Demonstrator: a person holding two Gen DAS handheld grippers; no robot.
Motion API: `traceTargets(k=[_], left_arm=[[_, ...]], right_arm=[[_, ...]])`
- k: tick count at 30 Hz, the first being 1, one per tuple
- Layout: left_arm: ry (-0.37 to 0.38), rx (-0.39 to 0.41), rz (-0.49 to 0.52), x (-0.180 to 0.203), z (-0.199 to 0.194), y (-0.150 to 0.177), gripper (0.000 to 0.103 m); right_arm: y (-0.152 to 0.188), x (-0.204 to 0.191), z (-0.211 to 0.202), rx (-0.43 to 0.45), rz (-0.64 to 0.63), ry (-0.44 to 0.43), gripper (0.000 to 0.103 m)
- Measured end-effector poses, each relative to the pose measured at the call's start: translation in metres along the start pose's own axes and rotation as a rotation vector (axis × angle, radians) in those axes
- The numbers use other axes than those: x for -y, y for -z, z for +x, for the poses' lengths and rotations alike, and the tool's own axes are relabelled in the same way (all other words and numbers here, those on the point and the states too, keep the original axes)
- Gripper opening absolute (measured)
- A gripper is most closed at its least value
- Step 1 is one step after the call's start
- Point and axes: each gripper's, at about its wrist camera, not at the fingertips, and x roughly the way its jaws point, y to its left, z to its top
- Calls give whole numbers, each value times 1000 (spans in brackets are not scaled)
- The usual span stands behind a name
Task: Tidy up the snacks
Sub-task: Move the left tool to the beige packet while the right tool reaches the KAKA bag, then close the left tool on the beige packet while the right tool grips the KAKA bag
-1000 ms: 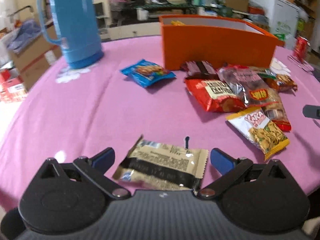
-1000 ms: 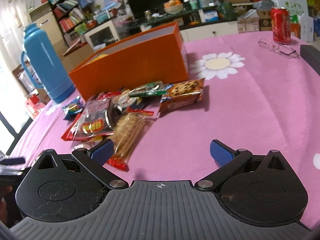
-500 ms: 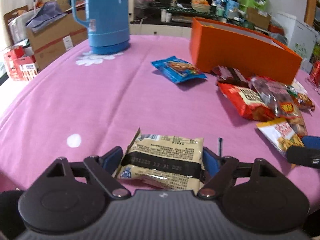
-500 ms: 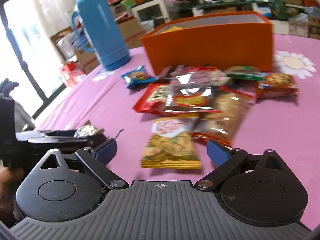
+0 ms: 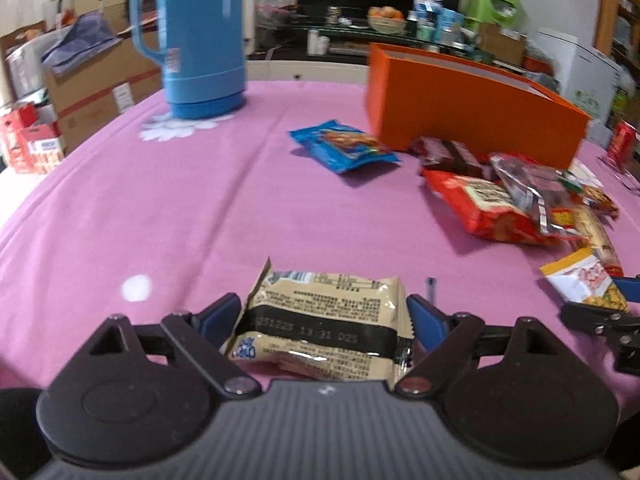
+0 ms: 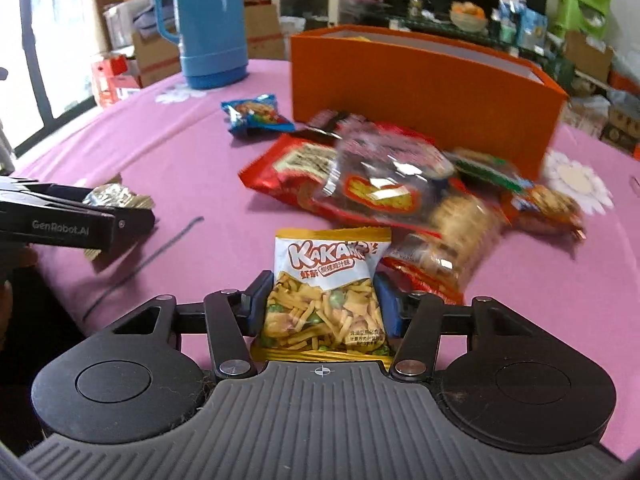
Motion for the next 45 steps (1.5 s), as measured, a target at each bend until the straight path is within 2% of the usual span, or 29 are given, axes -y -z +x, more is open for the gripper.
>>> traceTargets(k=[7, 11, 12, 15, 17, 18, 19, 28, 33, 38, 39, 40, 41, 42, 45], left_arm=[[70, -22, 65, 47, 12, -9, 86], [58, -30, 107, 74, 20, -13, 89], [61, -36, 106, 76, 21, -13, 90], [59, -49, 102, 79, 22, -15, 91], [55, -60, 97, 78, 22, -16, 93], [55, -65, 95, 78, 22, -16, 93], [52, -70, 92, 78, 22, -16, 93], [19, -64, 131, 86, 19, -14, 95], [38, -74, 89, 80, 20, -14, 95], [34, -68, 92, 80, 19, -13, 94], [42, -64, 92, 80, 19, -13, 86], [47, -55, 95, 80, 17, -13, 80], [52, -55, 94, 80, 15, -15, 70], [48, -58, 95, 80, 14, -16, 66], [70, -61, 42, 73, 7, -21, 64]], right_arm=[[26, 68, -32, -14, 130, 136, 35], [31, 99, -35, 9, 198, 208, 36], [32, 102, -35, 16, 199, 215, 40], [37, 102, -37, 39, 196, 213, 45], [38, 102, -37, 41, 198, 199, 56], [37, 103, -37, 41, 207, 187, 67], [37, 104, -38, 41, 219, 175, 73], [37, 108, -37, 50, 269, 153, 81], [38, 99, -32, 32, 209, 187, 82], [38, 94, -30, 29, 181, 201, 80], [38, 94, -30, 31, 179, 199, 73], [38, 93, -32, 36, 173, 193, 57], [38, 92, -33, 41, 168, 187, 45], [37, 91, -35, 46, 166, 177, 42], [37, 87, -38, 47, 174, 138, 41]])
